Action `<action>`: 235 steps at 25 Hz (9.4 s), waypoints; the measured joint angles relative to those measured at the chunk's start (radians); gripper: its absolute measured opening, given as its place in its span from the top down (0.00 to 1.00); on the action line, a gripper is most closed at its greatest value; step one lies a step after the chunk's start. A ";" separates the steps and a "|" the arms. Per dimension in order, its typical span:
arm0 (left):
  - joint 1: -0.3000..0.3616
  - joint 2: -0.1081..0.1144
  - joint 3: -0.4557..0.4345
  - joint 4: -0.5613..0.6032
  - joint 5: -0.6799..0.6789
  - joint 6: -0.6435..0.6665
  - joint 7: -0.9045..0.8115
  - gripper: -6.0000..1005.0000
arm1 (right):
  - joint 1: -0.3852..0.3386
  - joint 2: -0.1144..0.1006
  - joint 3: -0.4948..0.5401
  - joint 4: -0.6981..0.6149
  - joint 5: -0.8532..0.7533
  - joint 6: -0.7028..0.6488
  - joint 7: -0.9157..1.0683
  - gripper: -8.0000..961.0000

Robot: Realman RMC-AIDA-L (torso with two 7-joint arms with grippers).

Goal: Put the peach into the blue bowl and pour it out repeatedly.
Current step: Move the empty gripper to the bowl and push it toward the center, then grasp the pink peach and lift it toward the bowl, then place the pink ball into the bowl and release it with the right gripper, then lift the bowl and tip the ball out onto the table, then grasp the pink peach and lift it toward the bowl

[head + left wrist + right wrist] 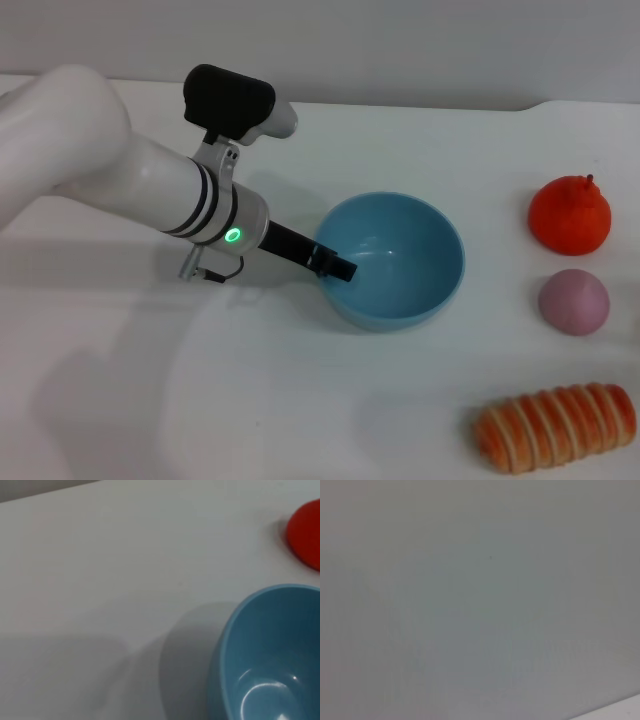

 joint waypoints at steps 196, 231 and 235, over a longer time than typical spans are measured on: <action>-0.144 -0.008 0.462 0.364 0.770 -0.505 -0.071 1.00 | -0.170 -0.003 -0.456 -0.201 0.224 -0.271 0.231 0.31; 0.061 -0.008 0.609 0.319 0.619 -1.114 0.369 1.00 | -0.134 -0.005 -0.418 -0.164 0.221 -0.216 0.319 0.31; 0.027 -0.008 0.524 0.307 0.305 -1.035 0.314 1.00 | -0.132 -0.019 -0.443 -0.220 0.140 -0.158 0.569 0.31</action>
